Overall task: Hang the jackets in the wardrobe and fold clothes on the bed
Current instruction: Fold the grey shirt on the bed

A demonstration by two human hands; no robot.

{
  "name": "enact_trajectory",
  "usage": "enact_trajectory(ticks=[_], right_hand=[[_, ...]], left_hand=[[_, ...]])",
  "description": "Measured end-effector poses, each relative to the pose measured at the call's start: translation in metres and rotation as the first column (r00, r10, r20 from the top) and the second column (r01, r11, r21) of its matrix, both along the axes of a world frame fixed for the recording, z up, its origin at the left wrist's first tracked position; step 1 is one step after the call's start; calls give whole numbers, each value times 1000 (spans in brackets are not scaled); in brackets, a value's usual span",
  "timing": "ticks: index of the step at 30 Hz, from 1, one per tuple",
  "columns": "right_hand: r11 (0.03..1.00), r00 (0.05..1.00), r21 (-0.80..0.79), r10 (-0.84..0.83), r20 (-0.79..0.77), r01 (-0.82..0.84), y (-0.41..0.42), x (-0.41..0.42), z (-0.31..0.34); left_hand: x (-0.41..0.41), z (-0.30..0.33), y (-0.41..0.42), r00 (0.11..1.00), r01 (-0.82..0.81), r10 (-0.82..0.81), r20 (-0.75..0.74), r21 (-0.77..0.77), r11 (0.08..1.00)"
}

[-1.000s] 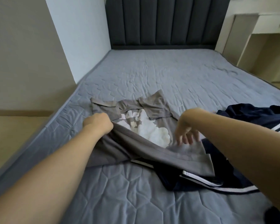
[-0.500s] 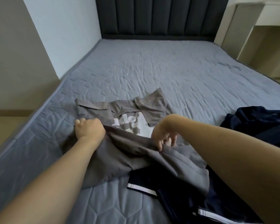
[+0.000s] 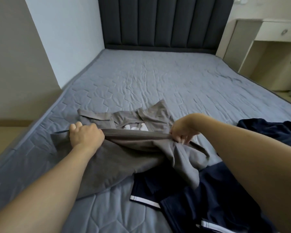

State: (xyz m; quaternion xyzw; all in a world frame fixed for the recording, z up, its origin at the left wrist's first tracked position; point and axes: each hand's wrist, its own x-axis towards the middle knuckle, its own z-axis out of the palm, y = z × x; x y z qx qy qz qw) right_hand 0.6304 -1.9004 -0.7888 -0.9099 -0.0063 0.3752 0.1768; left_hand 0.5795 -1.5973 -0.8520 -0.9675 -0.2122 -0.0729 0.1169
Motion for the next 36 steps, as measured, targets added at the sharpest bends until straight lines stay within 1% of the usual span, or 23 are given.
enact_trajectory(ticks=[2, 3, 5, 8, 10, 12, 14, 16, 17, 18, 19, 20, 21, 23, 25, 26, 27, 29, 31, 33, 34, 35, 36], right_hand=[[997, 967, 37, -80, 244, 73, 2, 5, 13], [998, 932, 14, -62, 356, 61, 3, 9, 20], [997, 863, -75, 42, 504, -5, 8, 20, 34], [989, 820, -133, 124, 559, -59, 18, 52, 51], [967, 811, -238, 214, 544, -95, 23, 77, 64], [886, 767, -448, 369, 524, -120, 28, 101, 72], [747, 689, -660, 519, 505, -79, 33, 125, 65], [563, 533, -826, 704, 470, -16, 44, 152, 39], [502, 455, -865, 766, 454, 19, 50, 163, 21], [495, 394, -868, 790, 470, 43, 55, 173, 1], [532, 362, -845, 778, 514, 55, 59, 182, -20], [603, 359, -796, 733, 577, 49, 61, 189, -43], [674, 386, -737, 669, 636, 48, 62, 195, -69], [828, 470, -555, 462, 752, 73, 64, 202, -119], [949, 483, -284, 186, 856, 137, 61, 209, -154], [973, 475, -166, 70, 877, 163, 59, 212, -163], [980, 470, -72, -24, 883, 186, 57, 214, -166], [971, 475, 76, -179, 862, 228, 54, 215, -165], [926, 484, 202, -343, 805, 320, 49, 213, -156], [864, 508, 297, -484, 713, 406, 39, 213, -142], [858, 540, 304, -501, 676, 415, 33, 212, -135], [880, 586, 266, -463, 665, 394, 28, 211, -130], [916, 620, 196, -384, 684, 351, 25, 208, -126]], left_hand=[[3, 6, -4, 1000, 29, -28, -11, 38, 999], [6, 9, -7, 999, 43, -42, -18, 58, 997], [15, 12, -8, 998, 54, -53, -17, 84, 995], [34, 14, -4, 999, 43, -43, -11, 104, 994], [51, 15, 3, 999, 41, -44, 20, 108, 993], [73, 11, 8, 997, 60, -65, 42, 123, 991], [98, 3, 13, 996, 73, -79, 40, 136, 988], [125, -8, 21, 996, 77, -81, 27, 125, 989], [138, -17, 25, 996, 75, -78, 30, 100, 992], [148, -28, 28, 997, 69, -72, 37, 68, 995], [156, -41, 31, 996, 64, -65, 52, 32, 997], [161, -55, 33, 995, 62, -62, 81, -3, 998], [164, -69, 34, 990, 72, -66, 124, -40, 997], [165, -93, 39, 956, 132, -91, 280, -131, 983], [169, -105, 47, 896, 164, -62, 439, -198, 966], [170, -107, 51, 877, 163, -44, 478, -211, 964], [173, -107, 54, 873, 159, -36, 486, -214, 964], [178, -101, 56, 908, 128, -21, 419, -229, 965], [186, -92, 58, 939, 90, -9, 343, -223, 971], [192, -81, 61, 953, 85, -22, 303, -197, 977], [194, -74, 61, 965, 77, -24, 263, -193, 978], [193, -69, 59, 976, 64, -22, 216, -189, 980], [188, -65, 55, 985, 51, -19, 173, -183, 982]])
